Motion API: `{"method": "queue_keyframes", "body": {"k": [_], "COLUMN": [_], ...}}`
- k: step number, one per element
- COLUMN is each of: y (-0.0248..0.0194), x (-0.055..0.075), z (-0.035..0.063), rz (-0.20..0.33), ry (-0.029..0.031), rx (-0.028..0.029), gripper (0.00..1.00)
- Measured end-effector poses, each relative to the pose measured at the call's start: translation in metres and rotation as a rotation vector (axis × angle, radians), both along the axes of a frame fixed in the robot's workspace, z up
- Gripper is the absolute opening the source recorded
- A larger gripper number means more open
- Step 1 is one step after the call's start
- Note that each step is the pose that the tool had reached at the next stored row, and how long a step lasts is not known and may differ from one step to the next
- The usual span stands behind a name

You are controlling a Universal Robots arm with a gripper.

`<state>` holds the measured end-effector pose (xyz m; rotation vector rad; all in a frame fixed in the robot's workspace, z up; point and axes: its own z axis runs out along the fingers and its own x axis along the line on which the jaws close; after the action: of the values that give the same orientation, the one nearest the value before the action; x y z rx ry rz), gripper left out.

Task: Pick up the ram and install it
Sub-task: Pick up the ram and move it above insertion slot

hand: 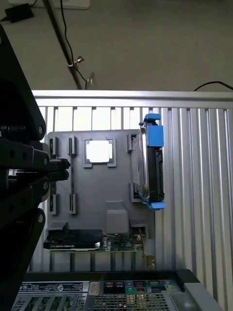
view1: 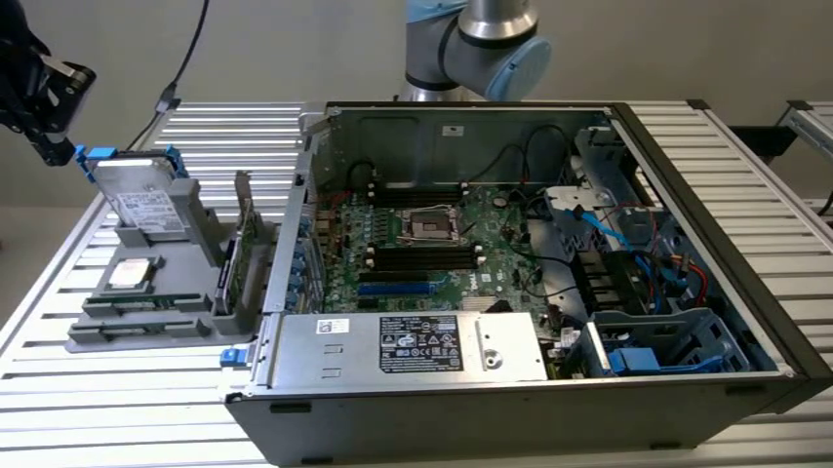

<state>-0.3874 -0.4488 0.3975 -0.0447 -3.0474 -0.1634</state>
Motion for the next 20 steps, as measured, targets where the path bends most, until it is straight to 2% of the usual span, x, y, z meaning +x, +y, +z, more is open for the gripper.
{"method": "queue_keyframes", "body": {"k": [12,20], "y": [0.0003,0.0004], "x": [0.0,0.0], "z": [0.0,0.0], "rz": [0.003,0.147], "ry": [-0.0006,-0.0082], "rx": [-0.0006,-0.0006], "gripper": [0.1,0.1]}}
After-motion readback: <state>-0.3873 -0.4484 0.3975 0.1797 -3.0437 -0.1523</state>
